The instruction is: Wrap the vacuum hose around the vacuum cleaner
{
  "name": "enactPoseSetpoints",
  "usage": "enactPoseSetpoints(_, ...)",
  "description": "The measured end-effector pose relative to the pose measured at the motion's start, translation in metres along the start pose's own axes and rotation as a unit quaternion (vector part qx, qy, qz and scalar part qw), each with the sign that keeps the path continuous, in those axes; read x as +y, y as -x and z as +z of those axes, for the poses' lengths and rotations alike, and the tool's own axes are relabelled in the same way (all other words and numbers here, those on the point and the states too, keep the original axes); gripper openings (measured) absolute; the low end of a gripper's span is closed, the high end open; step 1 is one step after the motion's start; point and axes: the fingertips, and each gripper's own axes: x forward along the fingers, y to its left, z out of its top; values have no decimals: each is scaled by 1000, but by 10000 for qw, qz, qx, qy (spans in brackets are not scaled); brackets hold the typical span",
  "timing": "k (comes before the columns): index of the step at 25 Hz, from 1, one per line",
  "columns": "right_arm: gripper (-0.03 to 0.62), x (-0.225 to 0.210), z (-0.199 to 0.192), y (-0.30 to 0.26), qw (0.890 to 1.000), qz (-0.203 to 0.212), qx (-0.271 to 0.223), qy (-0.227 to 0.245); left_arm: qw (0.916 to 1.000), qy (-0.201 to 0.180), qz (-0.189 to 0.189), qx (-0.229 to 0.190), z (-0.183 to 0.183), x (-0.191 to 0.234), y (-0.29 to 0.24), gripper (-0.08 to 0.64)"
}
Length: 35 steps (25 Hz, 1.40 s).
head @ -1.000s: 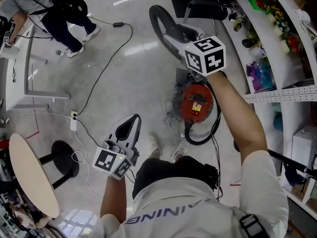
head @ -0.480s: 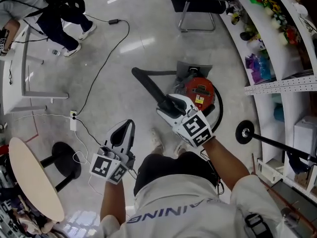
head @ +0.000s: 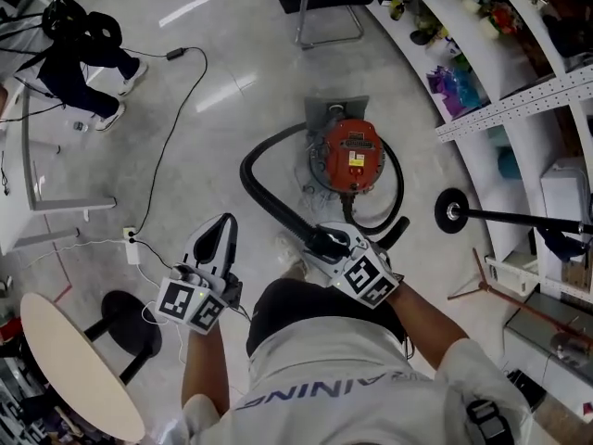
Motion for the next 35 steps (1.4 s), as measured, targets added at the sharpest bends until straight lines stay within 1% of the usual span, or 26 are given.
enactPoseSetpoints(3, 242, 19, -42, 13, 9995, -64, 317, 14, 10000, -37, -74, 55, -7, -16, 5, 17)
enactPoseSetpoints(5, 242, 30, -63, 21, 9991, -78, 417, 26, 9998, -92, -128, 87, -13, -31, 8, 17)
enactPoseSetpoints(9, 242, 48, -94, 39, 9992, -77, 391, 5, 9995, -210, -218, 116, -27, -70, 11, 17)
enactPoseSetpoints(14, 242, 60, -136, 70, 9992, -155, 353, -54, 9985, -377, -362, 154, -50, -136, 21, 17)
enactPoseSetpoints(17, 242, 66, -168, 88, 9989, -201, 425, 0, 9980, -462, -385, 172, -69, -173, 33, 17)
enactPoseSetpoints(22, 242, 91, -215, 116, 9985, -104, 534, 37, 9971, -593, -311, 348, -109, -223, 60, 17)
enactPoseSetpoints(29, 242, 112, -271, 127, 9982, -90, 591, -37, 9954, -638, -245, 668, -163, -257, 83, 17)
enactPoseSetpoints(35, 242, 125, -292, 124, 9976, -240, 614, -204, 9913, -845, -486, 879, -188, -267, 92, 17)
